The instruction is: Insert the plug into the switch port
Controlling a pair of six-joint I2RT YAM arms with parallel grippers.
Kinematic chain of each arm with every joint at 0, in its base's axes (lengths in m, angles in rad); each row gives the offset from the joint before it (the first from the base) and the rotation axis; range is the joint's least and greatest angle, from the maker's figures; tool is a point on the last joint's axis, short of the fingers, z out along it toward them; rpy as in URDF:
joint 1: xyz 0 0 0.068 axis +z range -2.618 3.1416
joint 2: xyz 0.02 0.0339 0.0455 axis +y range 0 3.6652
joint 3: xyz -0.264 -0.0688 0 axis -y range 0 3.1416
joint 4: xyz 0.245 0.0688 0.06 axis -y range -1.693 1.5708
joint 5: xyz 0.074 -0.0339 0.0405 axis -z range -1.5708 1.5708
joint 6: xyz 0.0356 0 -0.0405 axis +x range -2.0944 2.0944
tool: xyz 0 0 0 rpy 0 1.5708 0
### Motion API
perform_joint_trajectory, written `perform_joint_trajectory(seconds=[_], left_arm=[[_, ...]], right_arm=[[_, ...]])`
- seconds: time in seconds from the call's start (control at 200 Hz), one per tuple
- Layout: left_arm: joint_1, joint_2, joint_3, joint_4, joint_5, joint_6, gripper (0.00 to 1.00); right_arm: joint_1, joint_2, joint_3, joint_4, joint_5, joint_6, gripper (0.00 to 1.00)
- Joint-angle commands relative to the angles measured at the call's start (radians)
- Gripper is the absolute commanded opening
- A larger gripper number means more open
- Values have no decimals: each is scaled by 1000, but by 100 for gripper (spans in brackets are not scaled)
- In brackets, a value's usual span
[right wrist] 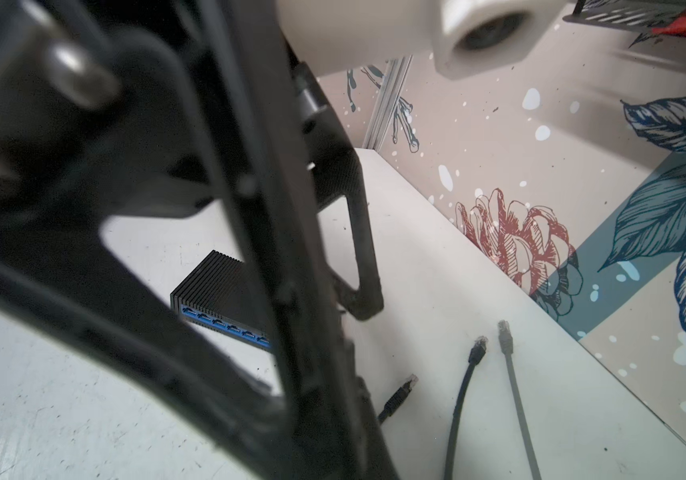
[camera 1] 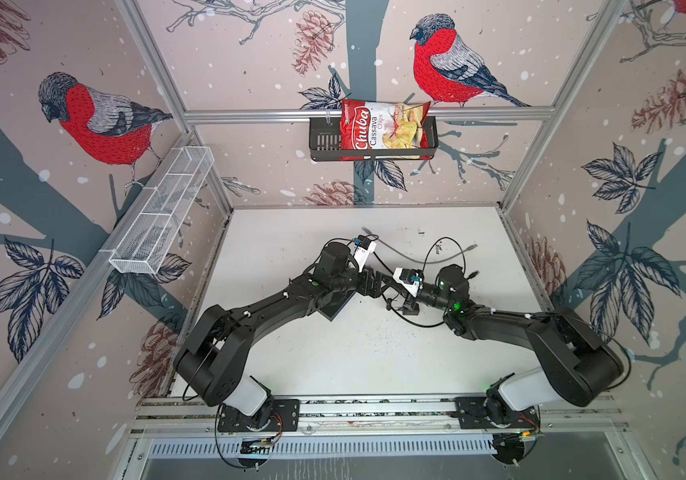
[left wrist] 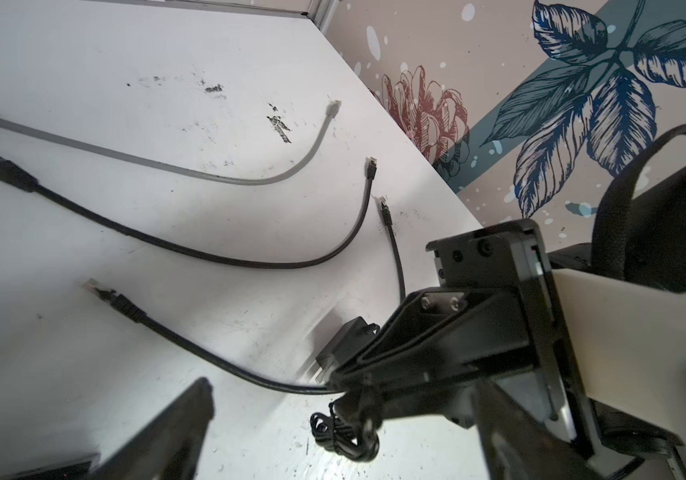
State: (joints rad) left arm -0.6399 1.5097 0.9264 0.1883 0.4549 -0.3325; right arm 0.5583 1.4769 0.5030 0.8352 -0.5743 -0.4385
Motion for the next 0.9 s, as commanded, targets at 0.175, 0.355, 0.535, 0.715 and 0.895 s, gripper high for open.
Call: perform_joint_trajectory(seconds=[0.175, 0.355, 0.535, 0.715, 0.895], left_arm=[[2, -71, -20, -33, -200, 42, 94], [2, -40, -15, -22, -185, 16, 91], [-5, -9, -15, -1, -162, -2, 90], [-9, 6, -14, 2, -177, -11, 90], [-8, 4, -20, 22, -200, -26, 90]], right_arm=[[-6, -38, 19, -135, 38, 88, 1], [-5, -58, 41, -182, 59, 137, 0], [2, -56, 78, -236, 65, 166, 0], [8, -49, 91, -253, 57, 173, 1], [21, -48, 95, -269, 63, 155, 1]])
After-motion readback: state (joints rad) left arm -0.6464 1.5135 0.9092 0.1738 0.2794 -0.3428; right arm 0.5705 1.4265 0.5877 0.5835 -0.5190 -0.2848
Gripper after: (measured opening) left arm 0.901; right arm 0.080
